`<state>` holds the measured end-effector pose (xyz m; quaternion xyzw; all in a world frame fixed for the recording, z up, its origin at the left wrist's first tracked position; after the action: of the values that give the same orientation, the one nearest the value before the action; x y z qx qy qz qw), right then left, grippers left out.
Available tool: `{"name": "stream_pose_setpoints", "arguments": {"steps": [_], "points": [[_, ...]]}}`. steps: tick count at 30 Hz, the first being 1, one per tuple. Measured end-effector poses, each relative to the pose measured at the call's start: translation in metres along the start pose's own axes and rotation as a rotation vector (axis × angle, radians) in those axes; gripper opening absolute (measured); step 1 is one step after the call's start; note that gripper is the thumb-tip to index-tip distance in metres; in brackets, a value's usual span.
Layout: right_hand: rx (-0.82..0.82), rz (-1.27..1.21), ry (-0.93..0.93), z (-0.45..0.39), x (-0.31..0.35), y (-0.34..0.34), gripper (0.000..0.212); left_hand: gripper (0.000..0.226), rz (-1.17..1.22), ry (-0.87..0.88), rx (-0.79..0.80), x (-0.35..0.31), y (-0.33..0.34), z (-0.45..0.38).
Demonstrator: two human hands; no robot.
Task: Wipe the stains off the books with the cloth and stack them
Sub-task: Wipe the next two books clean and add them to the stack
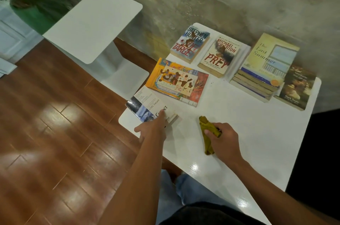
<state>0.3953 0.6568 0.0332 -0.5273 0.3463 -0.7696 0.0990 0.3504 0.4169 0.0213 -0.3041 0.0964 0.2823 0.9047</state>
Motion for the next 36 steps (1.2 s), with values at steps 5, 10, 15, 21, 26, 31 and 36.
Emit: {"name": "stream_pose_setpoints", "arguments": {"steps": [5, 10, 15, 21, 26, 31, 36], "points": [[0.009, -0.139, -0.049, -0.001, 0.032, 0.017, 0.024, 0.118, -0.052, 0.063, -0.018, 0.010, -0.003, -0.002], [0.033, -0.164, -0.150, -0.012, 0.065, 0.049, 0.030, 0.100, -0.073, 0.110, -0.008, 0.006, -0.002, -0.003], [-0.004, -0.144, -0.120, -0.020, 0.062, 0.052, 0.028, 0.117, -0.161, 0.207, -0.119, 0.004, 0.005, 0.000], [0.238, -0.282, 0.108, -0.014, 0.041, 0.046, 0.013, 0.101, -0.343, 0.554, -0.318, -0.028, -0.012, -0.007], [0.409, -0.499, 0.336, 0.000, 0.033, 0.059, 0.014, 0.113, -0.501, 0.564, -0.301, -0.052, -0.014, -0.032], [0.485, -0.554, 0.414, 0.004, 0.038, 0.070, 0.015, 0.100, -0.629, 0.694, -0.265, -0.064, -0.015, -0.042], [0.569, -0.530, 0.393, 0.007, 0.050, 0.077, 0.016, 0.092, -0.621, 0.746, -0.252, -0.061, -0.019, -0.046]]}}
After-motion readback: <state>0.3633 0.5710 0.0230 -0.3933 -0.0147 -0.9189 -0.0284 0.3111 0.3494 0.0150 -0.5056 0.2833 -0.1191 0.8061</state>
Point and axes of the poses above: each hand's wrist, its own z-axis away from the middle knuckle, its own y-axis out of the palm, x = y × z, the point moved 4 cm from there along -z, towards the middle knuckle, and after that the axes turned 12 degrees about -x, right-handed, at the moved point
